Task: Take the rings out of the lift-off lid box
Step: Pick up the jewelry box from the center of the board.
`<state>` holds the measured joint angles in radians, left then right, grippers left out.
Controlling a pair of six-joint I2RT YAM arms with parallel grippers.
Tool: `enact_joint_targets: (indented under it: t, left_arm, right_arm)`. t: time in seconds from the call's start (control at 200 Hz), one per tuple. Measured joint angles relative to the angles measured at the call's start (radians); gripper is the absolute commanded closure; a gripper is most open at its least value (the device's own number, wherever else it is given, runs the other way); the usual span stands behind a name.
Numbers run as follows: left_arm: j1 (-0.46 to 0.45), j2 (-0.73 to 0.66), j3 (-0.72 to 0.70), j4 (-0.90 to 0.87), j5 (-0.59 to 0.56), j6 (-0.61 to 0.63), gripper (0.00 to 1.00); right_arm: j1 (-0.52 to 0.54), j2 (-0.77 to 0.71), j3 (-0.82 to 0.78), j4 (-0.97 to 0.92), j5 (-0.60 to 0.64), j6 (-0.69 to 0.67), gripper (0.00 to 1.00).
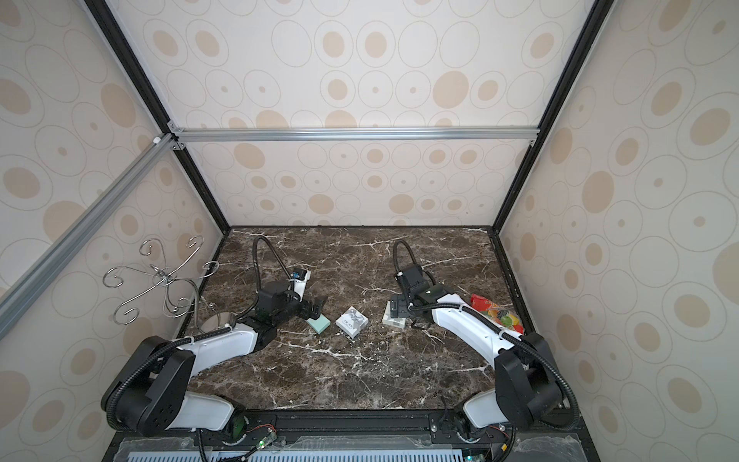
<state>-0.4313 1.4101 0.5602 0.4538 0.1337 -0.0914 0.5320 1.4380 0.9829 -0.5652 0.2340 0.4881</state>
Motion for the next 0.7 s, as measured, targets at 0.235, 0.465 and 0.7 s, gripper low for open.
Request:
enact_joint_targets:
  t: [0.235,0.465,0.7]
  left_arm:
    - [-0.049,-0.025,0.015,0.003,-0.054,0.055,0.00]
    - [-0.067,-0.058,0.015,0.006,-0.083,0.082,0.00]
    - [-0.078,-0.058,0.012,0.008,-0.093,0.089,0.00]
  right_arm:
    - [0.071,0.084,0.029,-0.030,0.011,0.097,0.00]
    - [0.083,0.180,0.089,-0.038,0.044,0.178,0.00]
    - [0.084,0.270,0.152,-0.034,0.063,0.216,0.01]
